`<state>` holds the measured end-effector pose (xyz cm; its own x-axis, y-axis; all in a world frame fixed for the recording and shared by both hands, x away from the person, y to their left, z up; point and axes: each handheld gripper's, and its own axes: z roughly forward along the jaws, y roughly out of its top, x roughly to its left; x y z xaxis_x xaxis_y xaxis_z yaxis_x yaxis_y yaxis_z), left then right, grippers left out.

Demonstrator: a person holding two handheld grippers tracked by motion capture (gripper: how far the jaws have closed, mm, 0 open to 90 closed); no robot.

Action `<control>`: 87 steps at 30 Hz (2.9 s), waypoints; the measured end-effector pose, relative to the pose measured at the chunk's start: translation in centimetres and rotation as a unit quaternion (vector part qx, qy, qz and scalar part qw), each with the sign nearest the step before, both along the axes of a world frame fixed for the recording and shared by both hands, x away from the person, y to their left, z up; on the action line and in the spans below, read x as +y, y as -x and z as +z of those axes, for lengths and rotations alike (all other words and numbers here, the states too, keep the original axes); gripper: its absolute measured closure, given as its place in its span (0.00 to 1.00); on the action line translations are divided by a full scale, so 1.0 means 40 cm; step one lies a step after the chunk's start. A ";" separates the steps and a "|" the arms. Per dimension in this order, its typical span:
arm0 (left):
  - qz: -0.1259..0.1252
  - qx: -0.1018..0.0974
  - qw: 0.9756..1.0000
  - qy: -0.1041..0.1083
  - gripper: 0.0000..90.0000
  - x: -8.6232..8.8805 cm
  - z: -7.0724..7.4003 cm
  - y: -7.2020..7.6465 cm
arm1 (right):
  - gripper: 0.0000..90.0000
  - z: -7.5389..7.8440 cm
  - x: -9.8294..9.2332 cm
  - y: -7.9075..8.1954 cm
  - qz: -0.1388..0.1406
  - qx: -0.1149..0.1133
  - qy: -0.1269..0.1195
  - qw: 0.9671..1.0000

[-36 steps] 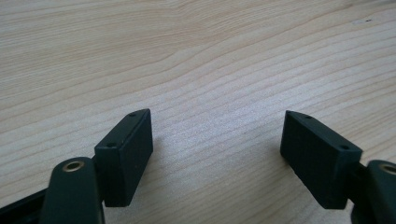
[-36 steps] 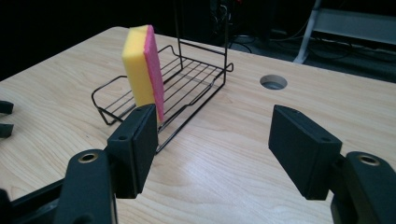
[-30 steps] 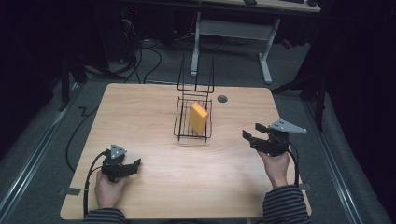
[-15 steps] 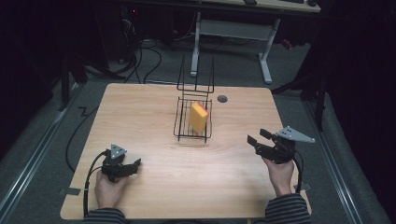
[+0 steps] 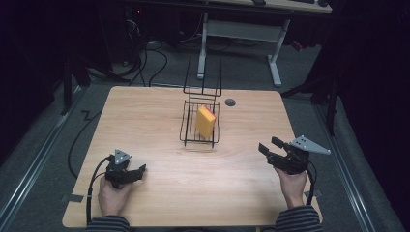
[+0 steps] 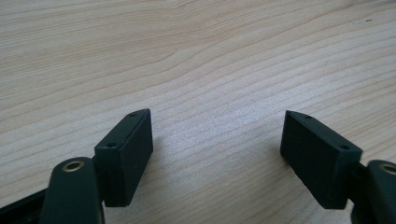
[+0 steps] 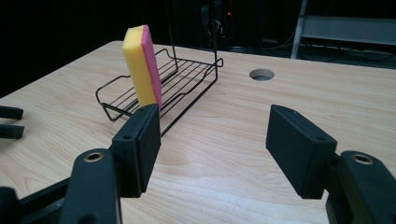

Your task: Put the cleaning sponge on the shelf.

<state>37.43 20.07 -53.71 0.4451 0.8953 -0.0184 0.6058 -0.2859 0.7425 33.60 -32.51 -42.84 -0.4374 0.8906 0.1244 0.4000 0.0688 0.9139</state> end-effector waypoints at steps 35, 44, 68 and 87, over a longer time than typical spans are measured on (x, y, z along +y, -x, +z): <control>0.000 0.000 1.000 0.000 0.29 0.000 0.000 0.000 | 0.42 -0.084 -0.005 0.026 -0.011 0.020 -0.016 1.000; 0.000 0.000 1.000 0.000 0.29 0.000 0.000 0.000 | 0.42 -0.106 -0.008 0.022 -0.017 0.029 -0.015 0.999; 0.000 0.000 1.000 0.000 0.29 0.000 0.000 0.000 | 0.42 -0.158 -0.016 0.010 -0.035 0.057 0.003 0.998; 0.000 0.000 1.000 -0.001 0.29 0.000 0.000 0.000 | 0.42 -0.197 -0.011 -0.009 -0.056 0.080 0.039 0.994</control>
